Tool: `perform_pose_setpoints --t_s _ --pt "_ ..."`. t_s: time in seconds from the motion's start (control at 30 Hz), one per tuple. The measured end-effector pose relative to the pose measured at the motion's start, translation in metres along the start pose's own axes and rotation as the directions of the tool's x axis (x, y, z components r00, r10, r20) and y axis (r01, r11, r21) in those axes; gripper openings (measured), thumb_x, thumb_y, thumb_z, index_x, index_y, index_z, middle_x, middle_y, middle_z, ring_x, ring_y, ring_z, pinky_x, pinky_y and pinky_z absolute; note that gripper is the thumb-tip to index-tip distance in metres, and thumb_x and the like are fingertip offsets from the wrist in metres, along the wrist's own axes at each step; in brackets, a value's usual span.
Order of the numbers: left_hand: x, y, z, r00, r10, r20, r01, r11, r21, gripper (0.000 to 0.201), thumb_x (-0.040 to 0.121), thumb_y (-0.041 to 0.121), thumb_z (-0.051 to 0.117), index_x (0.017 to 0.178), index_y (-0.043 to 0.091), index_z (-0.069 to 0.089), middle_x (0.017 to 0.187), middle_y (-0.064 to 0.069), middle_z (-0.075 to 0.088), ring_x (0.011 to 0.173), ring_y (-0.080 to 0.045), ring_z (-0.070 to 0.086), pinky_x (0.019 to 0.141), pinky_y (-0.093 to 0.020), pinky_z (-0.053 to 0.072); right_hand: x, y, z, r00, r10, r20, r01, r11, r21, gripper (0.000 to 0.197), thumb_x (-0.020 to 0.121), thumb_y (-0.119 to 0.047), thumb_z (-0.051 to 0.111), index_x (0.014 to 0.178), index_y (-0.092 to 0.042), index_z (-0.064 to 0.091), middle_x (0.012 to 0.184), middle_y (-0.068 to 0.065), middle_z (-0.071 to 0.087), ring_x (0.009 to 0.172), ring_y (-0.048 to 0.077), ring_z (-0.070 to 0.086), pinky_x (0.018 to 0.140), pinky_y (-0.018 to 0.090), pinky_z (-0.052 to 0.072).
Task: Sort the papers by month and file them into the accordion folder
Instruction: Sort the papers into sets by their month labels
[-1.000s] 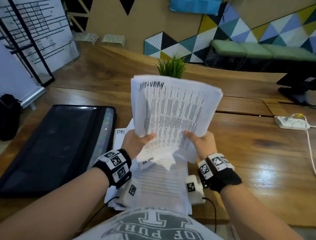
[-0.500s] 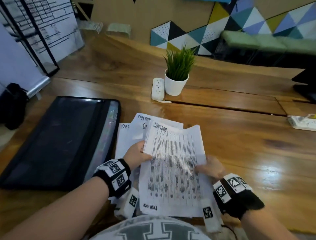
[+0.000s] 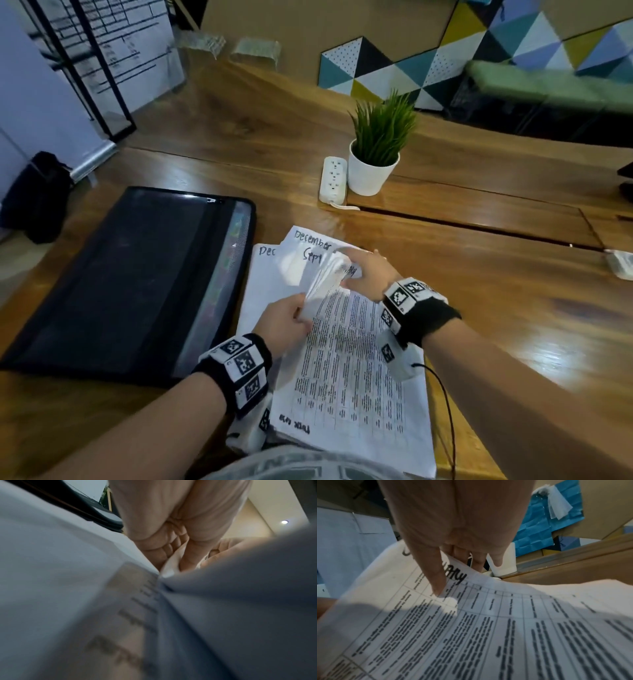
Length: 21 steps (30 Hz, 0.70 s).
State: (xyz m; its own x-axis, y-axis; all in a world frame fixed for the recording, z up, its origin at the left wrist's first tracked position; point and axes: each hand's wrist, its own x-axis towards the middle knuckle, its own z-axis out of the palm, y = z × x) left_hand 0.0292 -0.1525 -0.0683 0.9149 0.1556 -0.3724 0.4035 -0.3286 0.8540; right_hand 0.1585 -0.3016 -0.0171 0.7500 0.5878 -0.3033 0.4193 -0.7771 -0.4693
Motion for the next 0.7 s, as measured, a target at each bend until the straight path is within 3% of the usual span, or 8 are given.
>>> perform_pose_setpoints --t_s 0.1,0.17,0.27,0.4,0.47,0.53,0.6,0.7 --pt "-0.004 -0.005 -0.004 0.999 0.033 0.01 -0.033 0.998 0.062 0.028 0.086 0.008 0.056 0.107 0.026 0.065 0.098 0.007 0.071 0.091 -0.01 0.066 0.084 -0.03 0.053 -0.009 0.007 0.007 0.996 -0.003 -0.085 0.012 0.994 0.113 0.027 0.082 -0.017 0.067 0.109 -0.013 0.065 0.115 0.005 0.064 0.099 0.022 0.061 0.087 0.031 0.048" --pt "-0.004 -0.004 -0.011 0.998 0.045 0.052 -0.05 0.993 0.105 0.01 0.086 0.028 0.064 0.096 0.027 0.065 0.088 0.008 0.07 0.081 -0.008 0.065 0.076 -0.027 0.054 -0.019 0.01 0.014 0.994 -0.05 -0.102 0.058 0.995 0.086 0.019 0.082 -0.013 0.066 0.1 -0.012 0.066 0.106 0.004 0.066 0.096 0.02 0.059 0.083 0.028 0.046" --pt "0.002 0.0 -0.023 0.998 0.025 0.051 -0.023 0.999 -0.036 0.035 0.083 0.055 0.06 0.082 0.02 0.067 0.066 0.012 0.064 0.064 -0.008 0.058 0.068 -0.027 0.047 -0.03 0.012 0.026 0.99 -0.086 -0.11 0.09 0.995 0.03 0.019 0.086 -0.003 0.054 0.103 -0.011 0.06 0.104 0.004 0.062 0.093 0.017 0.052 0.074 0.023 0.036" --pt "0.028 0.003 -0.036 0.976 -0.015 -0.219 0.026 0.999 0.046 0.018 0.093 0.033 0.055 0.089 0.017 0.06 0.09 0.008 0.059 0.086 -0.013 0.055 0.08 -0.026 0.041 -0.033 0.016 0.039 0.982 -0.068 -0.178 0.076 0.996 0.041 0.03 0.083 0.006 0.053 0.11 -0.005 0.059 0.108 0.011 0.061 0.104 0.027 0.051 0.087 0.027 0.036" --pt "0.04 0.004 -0.038 0.972 -0.04 -0.231 0.076 0.986 0.147 0.012 0.091 0.027 0.057 0.084 0.025 0.048 0.095 0.002 0.049 0.086 -0.015 0.047 0.08 -0.026 0.036 -0.035 0.016 0.044 0.978 -0.032 -0.208 0.048 0.997 0.069 0.033 0.081 0.009 0.053 0.112 -0.002 0.06 0.112 0.013 0.06 0.109 0.027 0.048 0.091 0.024 0.033" --pt "0.047 0.003 -0.034 0.972 -0.059 -0.226 0.111 0.968 0.225 0.027 0.088 0.023 0.059 0.072 0.028 0.038 0.09 -0.004 0.047 0.08 -0.018 0.045 0.074 -0.028 0.035 -0.038 0.015 0.047 0.971 -0.008 -0.24 0.034 0.994 0.104 0.034 0.079 0.011 0.054 0.109 -0.003 0.061 0.113 0.01 0.059 0.11 0.024 0.048 0.094 0.02 0.032" --pt "0.05 0.004 -0.033 0.968 -0.07 -0.241 0.126 0.966 0.226 0.009 0.087 0.021 0.06 0.082 0.02 0.053 0.09 -0.007 0.058 0.083 -0.023 0.054 0.072 -0.028 0.039 -0.041 0.017 0.049 0.964 -0.011 -0.267 0.049 0.989 0.138 0.037 0.075 0.016 0.053 0.105 -0.003 0.062 0.116 0.009 0.057 0.112 0.023 0.049 0.096 0.02 0.034" --pt "0.051 0.003 -0.033 0.959 -0.054 -0.279 0.096 0.986 0.138 0.009 0.09 0.017 0.056 0.088 0.01 0.061 0.09 -0.003 0.064 0.087 -0.021 0.058 0.066 -0.026 0.038 -0.045 0.018 0.049 0.969 -0.006 -0.248 0.04 0.991 0.129 0.034 0.076 0.015 0.053 0.1 -0.008 0.062 0.138 0.003 0.041 0.123 0.017 0.043 0.092 0.011 0.029"
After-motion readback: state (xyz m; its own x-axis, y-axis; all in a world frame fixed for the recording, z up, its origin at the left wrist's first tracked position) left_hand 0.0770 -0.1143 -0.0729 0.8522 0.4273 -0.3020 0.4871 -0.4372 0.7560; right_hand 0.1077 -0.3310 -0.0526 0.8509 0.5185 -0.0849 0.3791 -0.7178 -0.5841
